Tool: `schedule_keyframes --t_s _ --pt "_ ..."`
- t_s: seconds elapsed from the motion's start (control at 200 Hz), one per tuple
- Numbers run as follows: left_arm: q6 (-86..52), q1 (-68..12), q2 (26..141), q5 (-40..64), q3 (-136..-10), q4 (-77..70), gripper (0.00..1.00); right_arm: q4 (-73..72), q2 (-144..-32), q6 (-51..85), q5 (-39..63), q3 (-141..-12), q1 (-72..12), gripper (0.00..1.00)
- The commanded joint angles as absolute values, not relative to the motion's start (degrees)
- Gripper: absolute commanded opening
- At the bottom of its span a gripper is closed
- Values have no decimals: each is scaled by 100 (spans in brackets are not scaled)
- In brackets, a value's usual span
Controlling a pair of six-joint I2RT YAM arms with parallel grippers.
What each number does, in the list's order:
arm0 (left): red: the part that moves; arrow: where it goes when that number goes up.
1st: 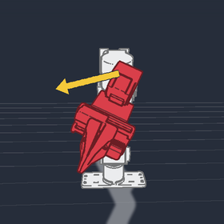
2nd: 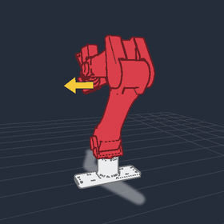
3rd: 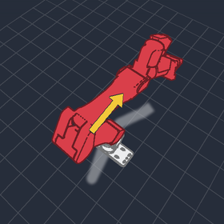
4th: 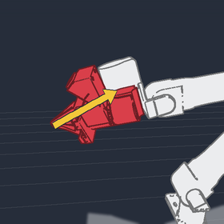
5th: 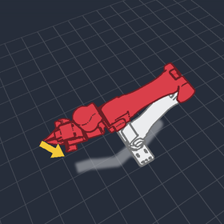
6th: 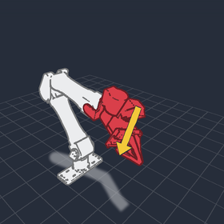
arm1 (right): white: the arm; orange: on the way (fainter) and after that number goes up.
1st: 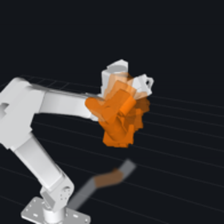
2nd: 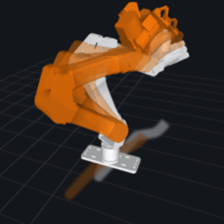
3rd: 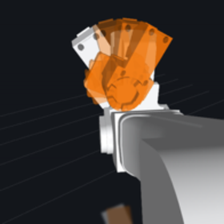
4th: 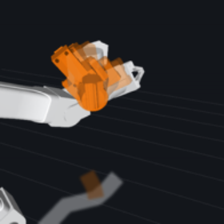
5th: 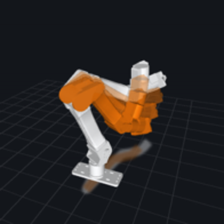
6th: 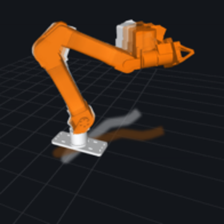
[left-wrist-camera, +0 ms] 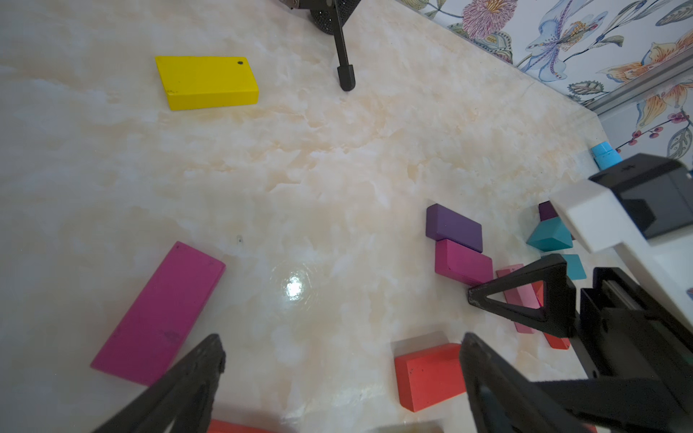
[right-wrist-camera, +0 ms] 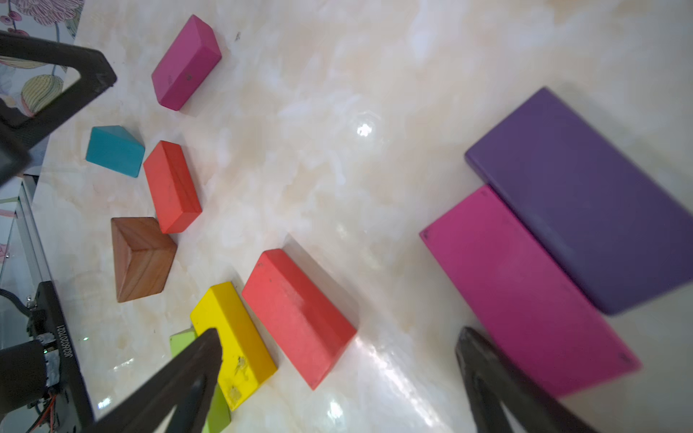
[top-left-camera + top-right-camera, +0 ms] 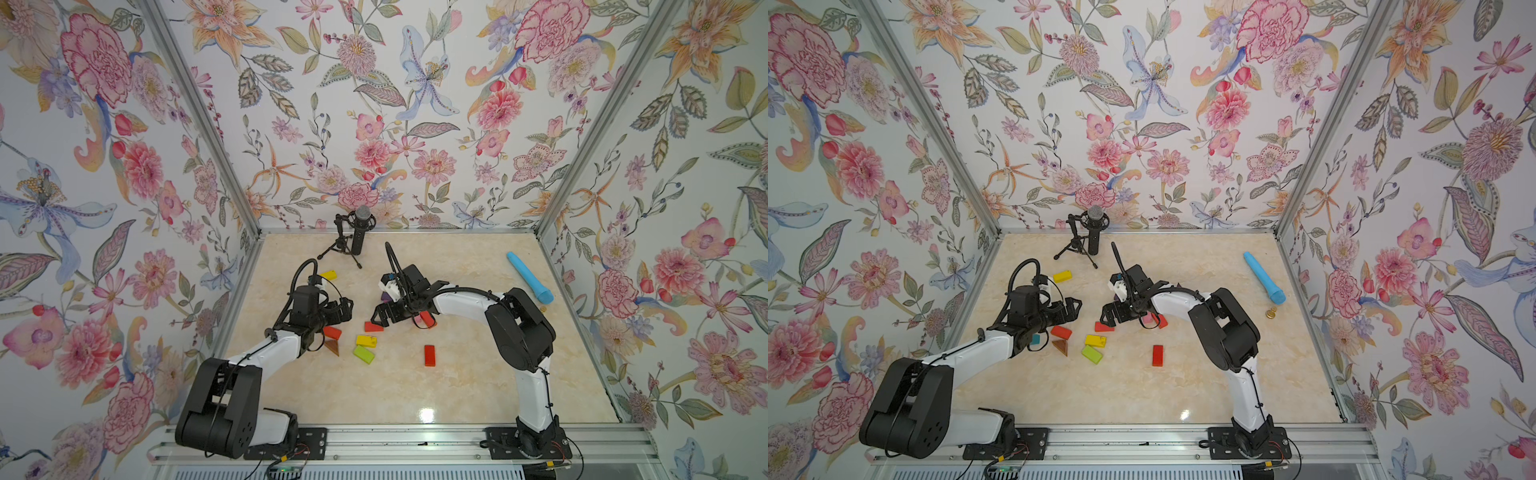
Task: Assemble a piece of candy with building blocks
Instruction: Move the building block to the center of the board.
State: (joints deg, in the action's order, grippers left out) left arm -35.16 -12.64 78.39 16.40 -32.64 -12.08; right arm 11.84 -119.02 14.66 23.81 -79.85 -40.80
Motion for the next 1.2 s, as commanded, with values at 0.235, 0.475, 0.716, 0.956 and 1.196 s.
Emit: schedule_keyframes --t_s 0.235,0.475,0.716,0.956,1.196 --pt "-3498 -1299 7848 1529 -3272 -1309 99 1011 -12193 1599 2186 -8184 -3864 100" --pt "-3397 -1292 7803 1422 -3369 -1118 99 993 -12124 1502 2325 -8133 -3909 100" --pt "-2288 -1090 8180 -317 -4600 830 99 1019 -11311 1341 2122 -7660 -4082 100" --pt "-2194 -1090 9245 -237 -5049 800 99 1026 -10650 1139 2083 -7160 -3761 100" --pt "-2044 -1083 10012 -433 -5360 948 93 1023 -10627 899 2219 -6944 -3366 100"
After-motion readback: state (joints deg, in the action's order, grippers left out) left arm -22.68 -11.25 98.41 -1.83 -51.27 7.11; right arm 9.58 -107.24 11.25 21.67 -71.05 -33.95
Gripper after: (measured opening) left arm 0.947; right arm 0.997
